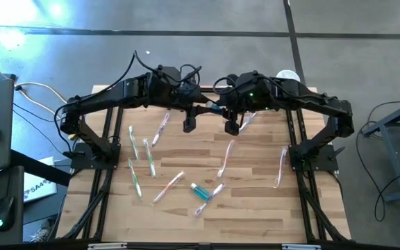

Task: Pick & Place toothbrushing station
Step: Put the top blue mouthwash into the black wire organizer

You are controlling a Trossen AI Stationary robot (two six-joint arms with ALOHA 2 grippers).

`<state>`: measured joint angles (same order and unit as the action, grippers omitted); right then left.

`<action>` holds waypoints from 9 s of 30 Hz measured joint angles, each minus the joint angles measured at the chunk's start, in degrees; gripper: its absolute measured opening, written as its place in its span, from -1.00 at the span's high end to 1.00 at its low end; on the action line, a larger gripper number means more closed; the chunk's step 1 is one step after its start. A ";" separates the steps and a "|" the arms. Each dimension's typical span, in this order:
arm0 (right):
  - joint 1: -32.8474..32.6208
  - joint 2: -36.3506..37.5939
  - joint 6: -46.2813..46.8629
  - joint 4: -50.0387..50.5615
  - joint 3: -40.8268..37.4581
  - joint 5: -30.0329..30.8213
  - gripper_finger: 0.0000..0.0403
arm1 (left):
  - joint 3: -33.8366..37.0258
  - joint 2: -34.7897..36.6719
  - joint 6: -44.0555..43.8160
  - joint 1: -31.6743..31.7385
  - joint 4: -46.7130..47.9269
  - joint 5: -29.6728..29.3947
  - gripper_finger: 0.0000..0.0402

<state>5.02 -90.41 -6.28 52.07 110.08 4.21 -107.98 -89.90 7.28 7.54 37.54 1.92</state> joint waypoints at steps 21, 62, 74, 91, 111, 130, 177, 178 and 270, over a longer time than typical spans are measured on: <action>-0.79 3.54 5.22 5.21 0.11 10.67 -0.35 | 0.03 0.17 0.42 0.61 3.02 -2.95 0.54; -10.49 17.72 30.05 18.84 -13.88 14.38 -0.34 | 2.38 -8.82 -28.72 29.34 30.27 -15.97 0.54; -12.46 17.94 30.04 18.85 -13.86 17.15 -0.34 | 23.30 -1.46 -34.37 28.52 10.34 -14.01 0.54; -12.35 17.92 28.55 17.99 -13.86 17.14 -0.34 | 26.47 -1.32 -36.19 28.08 2.54 -16.32 0.54; -12.35 17.90 27.45 15.96 -14.17 16.87 -0.34 | 26.38 -4.35 -39.18 29.03 2.73 -17.88 0.54; -12.35 17.88 27.45 15.88 -14.60 16.85 -0.34 | 26.40 -5.28 -39.17 28.43 3.94 -18.53 0.54; -4.80 17.88 24.00 15.41 -14.60 13.54 -0.34 | 26.45 -5.01 -3.20 36.82 -1.10 5.21 0.54; -4.43 17.88 23.98 15.41 -14.60 13.52 -0.34 | 26.45 -4.99 -1.64 36.84 -1.00 5.87 0.54; 10.19 17.88 15.18 8.85 -14.58 3.30 -0.34 | 26.43 -6.81 25.48 42.79 -1.00 20.22 0.54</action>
<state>15.20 -72.53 8.90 60.93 95.50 7.51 -81.56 -96.71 32.76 50.33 36.54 22.14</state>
